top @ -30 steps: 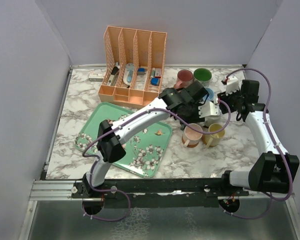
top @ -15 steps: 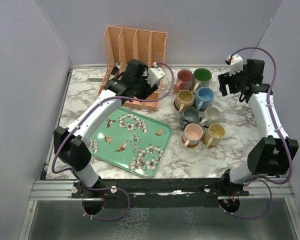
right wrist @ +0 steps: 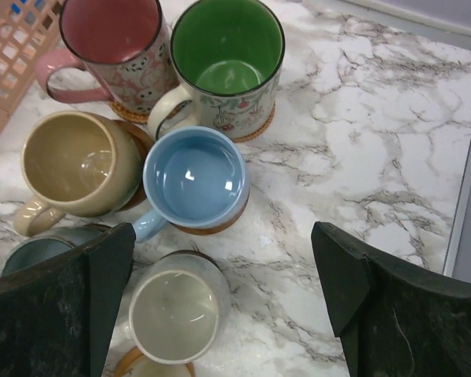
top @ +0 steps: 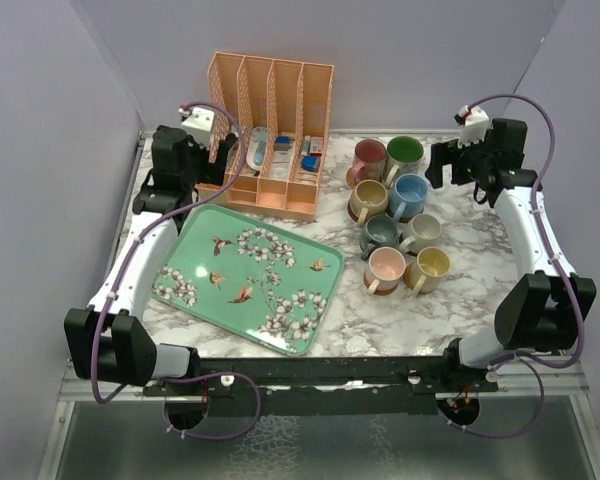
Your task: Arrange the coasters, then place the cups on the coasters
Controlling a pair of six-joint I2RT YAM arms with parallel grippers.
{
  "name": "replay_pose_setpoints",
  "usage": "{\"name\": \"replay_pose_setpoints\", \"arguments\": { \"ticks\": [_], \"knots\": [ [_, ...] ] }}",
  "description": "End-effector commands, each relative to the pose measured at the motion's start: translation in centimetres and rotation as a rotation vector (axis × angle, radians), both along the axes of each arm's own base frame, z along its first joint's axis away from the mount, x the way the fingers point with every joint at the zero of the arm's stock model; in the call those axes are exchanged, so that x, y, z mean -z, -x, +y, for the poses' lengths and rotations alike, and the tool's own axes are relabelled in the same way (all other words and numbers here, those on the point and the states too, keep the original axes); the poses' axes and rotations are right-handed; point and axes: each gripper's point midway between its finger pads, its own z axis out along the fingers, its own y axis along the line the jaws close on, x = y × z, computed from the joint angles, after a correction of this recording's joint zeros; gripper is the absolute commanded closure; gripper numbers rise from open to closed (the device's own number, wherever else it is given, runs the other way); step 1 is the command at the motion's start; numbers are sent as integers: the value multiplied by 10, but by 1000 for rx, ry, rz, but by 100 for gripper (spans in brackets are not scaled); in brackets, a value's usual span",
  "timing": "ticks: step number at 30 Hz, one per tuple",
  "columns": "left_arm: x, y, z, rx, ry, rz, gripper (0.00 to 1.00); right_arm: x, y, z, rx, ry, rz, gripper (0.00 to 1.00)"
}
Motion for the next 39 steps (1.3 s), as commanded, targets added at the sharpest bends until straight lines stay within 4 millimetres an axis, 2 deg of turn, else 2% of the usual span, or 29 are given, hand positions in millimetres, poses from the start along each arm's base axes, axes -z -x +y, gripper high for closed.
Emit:
{"name": "replay_pose_setpoints", "arguments": {
  "ticks": [1,8,10,14,18,22,26,29,33,39],
  "knots": [
    [-42,0,27,-89,141,-164,1,-44,-3,15,-10,-95,-133,2],
    [-34,23,52,-119,186,-220,1,-46,7,17,-34,-75,-178,0],
    [-35,31,51,-106,194,-269,1,-45,16,21,-42,-87,-212,0],
    [-52,42,36,-7,202,-336,1,-67,32,23,-45,-93,-296,0],
    [-52,42,24,71,184,-276,1,-86,49,24,-61,-61,-379,0],
    [-51,35,22,92,167,-279,1,-92,61,19,-41,-17,-455,0],
    [-71,20,27,70,150,-305,1,-99,64,17,-34,-5,-491,0],
    [-73,21,24,82,163,-305,1,-97,65,19,-45,-12,-475,0],
    [-58,26,23,85,162,-264,1,-88,66,27,-86,-35,-427,0],
    [-72,40,24,99,119,-256,1,-87,72,29,-104,-19,-407,0]
  ]
}}
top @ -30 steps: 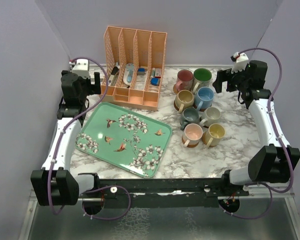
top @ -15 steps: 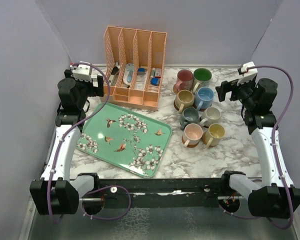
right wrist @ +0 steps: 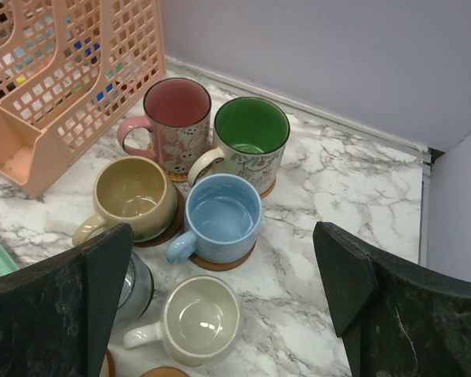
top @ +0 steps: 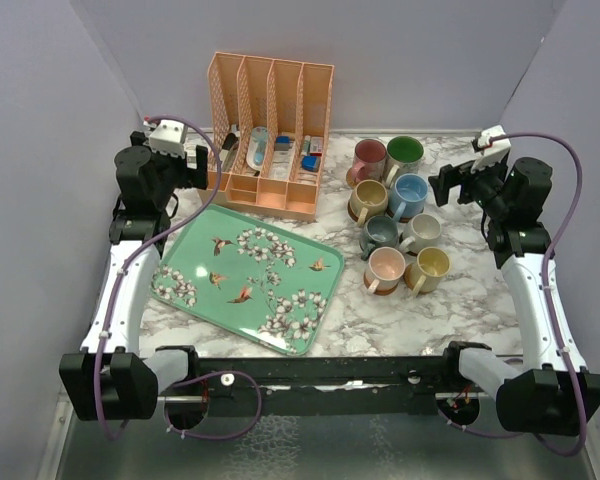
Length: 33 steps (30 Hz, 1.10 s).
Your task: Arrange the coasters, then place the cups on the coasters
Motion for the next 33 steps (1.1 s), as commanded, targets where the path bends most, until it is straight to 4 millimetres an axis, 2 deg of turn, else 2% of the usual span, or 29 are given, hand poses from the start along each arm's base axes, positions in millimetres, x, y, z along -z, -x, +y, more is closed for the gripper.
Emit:
{"name": "replay_pose_setpoints", "arguments": {
  "ticks": [1,12,16,21,33],
  "knots": [
    [-29,17,-3,35,-38,-40,1,-9,5,5,-33,26,-10,0],
    [-32,37,-11,75,-38,-68,1,-21,19,8,-54,55,-56,0],
    [-34,43,-14,87,-18,-73,1,-19,24,6,-41,65,-61,0],
    [-32,44,-15,93,-14,-70,1,-16,30,4,-35,77,-67,0],
    [-27,46,-9,75,-26,-65,1,-14,29,6,-47,79,-58,0]
  ]
}}
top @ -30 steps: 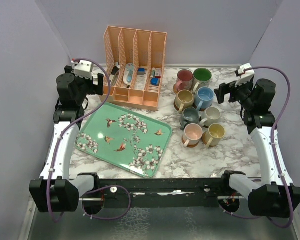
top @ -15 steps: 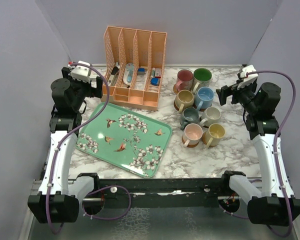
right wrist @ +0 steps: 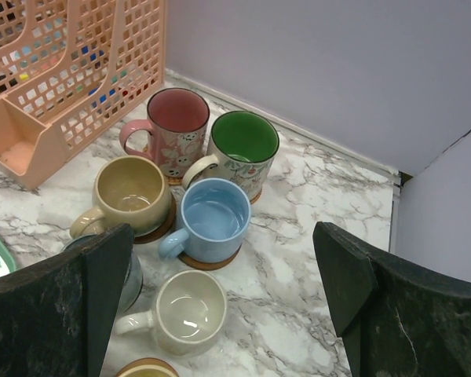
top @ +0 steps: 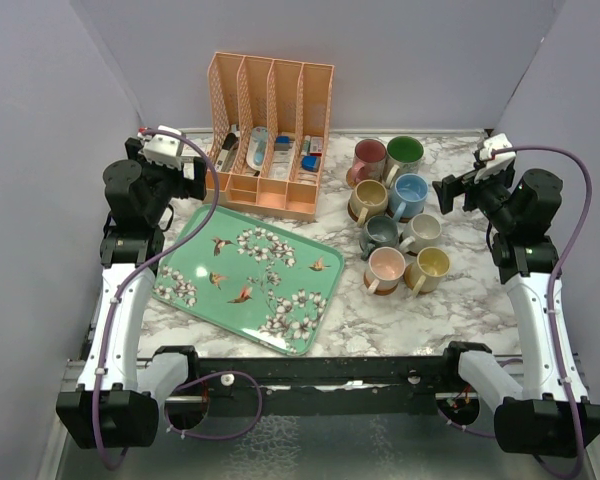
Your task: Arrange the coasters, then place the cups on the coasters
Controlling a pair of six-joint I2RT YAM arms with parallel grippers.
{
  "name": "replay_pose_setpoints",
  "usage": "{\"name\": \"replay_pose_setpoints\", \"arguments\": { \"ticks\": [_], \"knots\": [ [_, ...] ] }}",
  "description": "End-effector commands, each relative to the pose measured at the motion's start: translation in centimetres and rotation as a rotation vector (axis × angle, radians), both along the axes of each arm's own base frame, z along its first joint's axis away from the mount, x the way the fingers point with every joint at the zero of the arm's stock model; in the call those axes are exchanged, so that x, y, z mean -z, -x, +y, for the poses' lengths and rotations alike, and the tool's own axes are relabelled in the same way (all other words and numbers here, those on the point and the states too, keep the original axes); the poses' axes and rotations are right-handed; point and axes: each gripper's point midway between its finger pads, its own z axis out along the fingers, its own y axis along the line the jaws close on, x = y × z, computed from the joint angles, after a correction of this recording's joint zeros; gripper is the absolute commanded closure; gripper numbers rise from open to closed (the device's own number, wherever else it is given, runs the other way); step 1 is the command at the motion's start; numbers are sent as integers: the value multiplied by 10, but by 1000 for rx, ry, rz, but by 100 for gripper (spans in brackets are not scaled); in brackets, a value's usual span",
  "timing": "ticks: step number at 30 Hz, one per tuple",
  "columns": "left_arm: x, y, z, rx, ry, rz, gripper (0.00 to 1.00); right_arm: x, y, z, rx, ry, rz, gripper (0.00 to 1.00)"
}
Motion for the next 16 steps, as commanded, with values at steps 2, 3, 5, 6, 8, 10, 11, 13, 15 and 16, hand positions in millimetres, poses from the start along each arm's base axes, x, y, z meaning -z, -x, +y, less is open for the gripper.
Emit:
{"name": "replay_pose_setpoints", "arguments": {
  "ticks": [2,3,5,6,8,10,11,13,15,16],
  "knots": [
    [-5,6,0,13,0,-21,1,6,3,5,-28,4,15,0],
    [-4,6,-1,15,0,-20,1,6,3,5,-29,4,17,0],
    [-5,6,-1,16,0,-19,1,7,2,4,-24,6,18,0],
    [-4,6,-1,18,0,-16,1,7,2,4,-22,8,17,0],
    [-2,6,-2,25,2,-13,1,8,2,4,-24,6,18,0],
    [-2,5,-3,28,1,-13,1,7,2,5,-26,6,19,0],
    [-2,5,-3,28,2,-14,1,8,2,4,-23,6,19,0],
    [-2,5,-3,29,0,-12,1,8,1,3,-18,5,20,1],
    [-1,5,-4,33,1,-10,1,9,0,4,-19,0,20,4],
    [0,5,-4,34,0,-9,1,8,0,4,-21,0,20,4]
  ]
}}
